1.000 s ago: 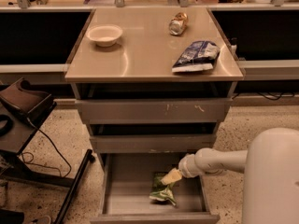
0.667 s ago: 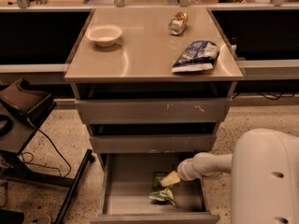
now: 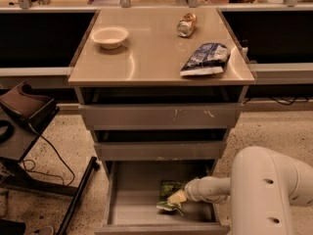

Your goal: Pick green jalapeno chip bag from bottom drawer and place on counter

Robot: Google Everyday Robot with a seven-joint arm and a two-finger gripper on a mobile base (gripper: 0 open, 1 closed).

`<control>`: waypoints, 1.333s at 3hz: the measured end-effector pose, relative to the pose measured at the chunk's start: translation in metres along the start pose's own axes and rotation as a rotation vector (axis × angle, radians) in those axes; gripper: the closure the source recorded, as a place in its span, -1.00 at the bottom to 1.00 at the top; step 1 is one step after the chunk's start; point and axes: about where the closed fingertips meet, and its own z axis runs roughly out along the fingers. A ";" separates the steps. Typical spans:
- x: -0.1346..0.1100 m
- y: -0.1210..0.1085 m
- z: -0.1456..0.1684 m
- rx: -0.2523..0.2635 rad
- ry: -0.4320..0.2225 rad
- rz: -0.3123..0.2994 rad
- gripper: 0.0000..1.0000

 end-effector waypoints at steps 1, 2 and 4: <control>0.000 0.000 0.000 0.000 0.000 0.000 -1.00; 0.005 0.003 0.011 -0.025 0.010 0.012 -1.00; 0.042 0.045 0.091 -0.162 0.070 0.029 -1.00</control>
Offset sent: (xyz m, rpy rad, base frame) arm -0.0002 0.0070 -0.0330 0.0498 0.0662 0.0043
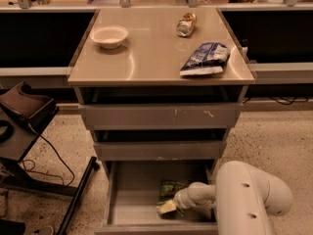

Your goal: Pick green jalapeno chip bag from bottom drawer and place on counter

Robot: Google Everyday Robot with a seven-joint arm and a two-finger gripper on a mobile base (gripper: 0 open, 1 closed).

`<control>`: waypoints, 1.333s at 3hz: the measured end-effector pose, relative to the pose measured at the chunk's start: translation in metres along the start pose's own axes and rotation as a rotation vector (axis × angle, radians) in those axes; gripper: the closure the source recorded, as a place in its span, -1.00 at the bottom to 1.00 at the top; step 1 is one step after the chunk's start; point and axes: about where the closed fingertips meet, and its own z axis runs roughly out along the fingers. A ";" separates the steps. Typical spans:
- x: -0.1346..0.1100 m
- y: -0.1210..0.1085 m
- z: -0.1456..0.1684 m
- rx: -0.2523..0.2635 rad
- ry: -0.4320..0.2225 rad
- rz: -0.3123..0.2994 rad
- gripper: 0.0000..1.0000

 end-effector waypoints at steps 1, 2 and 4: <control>0.001 0.000 0.000 -0.001 0.001 0.004 -1.00; 0.001 0.000 0.000 -0.001 0.001 0.004 -0.62; -0.004 0.002 -0.008 -0.001 0.001 0.004 0.31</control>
Offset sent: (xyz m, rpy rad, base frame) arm -0.0006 -0.0003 -0.0010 0.0008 0.0029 -0.0025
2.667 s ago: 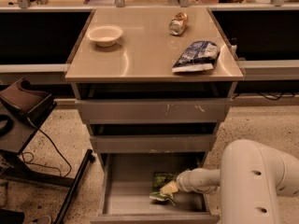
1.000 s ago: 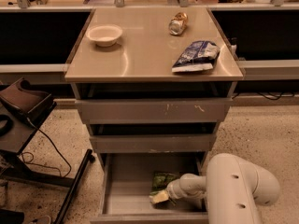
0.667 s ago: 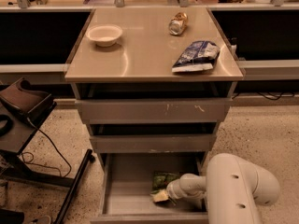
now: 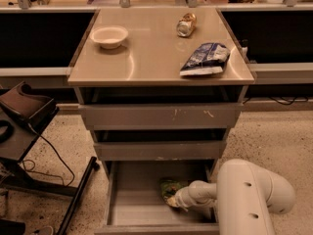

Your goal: Pick green jalapeno chip bag from bottom drawer and place on counter

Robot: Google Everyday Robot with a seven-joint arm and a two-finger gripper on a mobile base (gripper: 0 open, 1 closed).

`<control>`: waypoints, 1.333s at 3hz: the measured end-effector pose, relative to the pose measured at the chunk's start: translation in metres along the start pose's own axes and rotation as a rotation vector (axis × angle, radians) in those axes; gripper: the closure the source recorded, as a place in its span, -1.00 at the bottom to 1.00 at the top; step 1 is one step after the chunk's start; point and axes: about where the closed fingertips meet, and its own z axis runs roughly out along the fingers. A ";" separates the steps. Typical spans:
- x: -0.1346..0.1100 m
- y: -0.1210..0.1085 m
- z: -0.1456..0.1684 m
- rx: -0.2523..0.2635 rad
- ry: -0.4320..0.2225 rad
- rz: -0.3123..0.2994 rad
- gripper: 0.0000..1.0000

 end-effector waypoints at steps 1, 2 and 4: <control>-0.001 0.000 -0.002 0.000 0.000 0.000 0.78; -0.001 0.002 -0.028 0.044 -0.040 -0.005 1.00; -0.089 -0.010 -0.235 0.325 -0.426 -0.055 1.00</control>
Offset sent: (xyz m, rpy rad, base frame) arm -0.0952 -0.1358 0.2800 -0.1302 -0.5818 -0.2920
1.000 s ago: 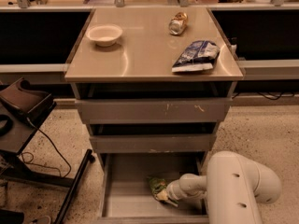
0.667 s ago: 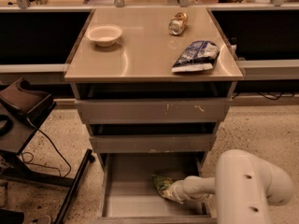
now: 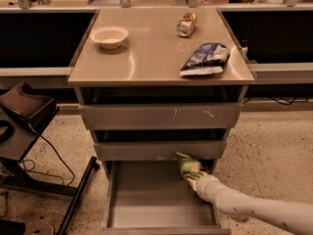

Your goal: Pick green jalapeno chip bag from bottom drawer and place on counter

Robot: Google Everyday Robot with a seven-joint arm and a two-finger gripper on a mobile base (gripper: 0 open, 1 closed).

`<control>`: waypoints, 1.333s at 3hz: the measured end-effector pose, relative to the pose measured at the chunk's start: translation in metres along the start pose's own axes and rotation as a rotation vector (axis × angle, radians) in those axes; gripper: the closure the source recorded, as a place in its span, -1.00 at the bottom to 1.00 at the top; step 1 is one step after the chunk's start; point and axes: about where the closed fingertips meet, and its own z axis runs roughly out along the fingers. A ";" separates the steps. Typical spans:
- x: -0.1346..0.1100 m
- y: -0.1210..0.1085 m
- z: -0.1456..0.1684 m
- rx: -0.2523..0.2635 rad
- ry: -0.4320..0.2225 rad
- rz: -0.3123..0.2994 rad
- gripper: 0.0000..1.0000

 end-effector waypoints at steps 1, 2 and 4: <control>-0.044 -0.014 -0.100 0.101 -0.101 0.001 1.00; -0.057 -0.015 -0.186 0.121 -0.084 0.022 1.00; -0.067 -0.027 -0.217 0.139 -0.060 -0.010 1.00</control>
Offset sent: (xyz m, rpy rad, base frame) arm -0.1369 -0.1263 0.3475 -0.1481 -0.1551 -0.0805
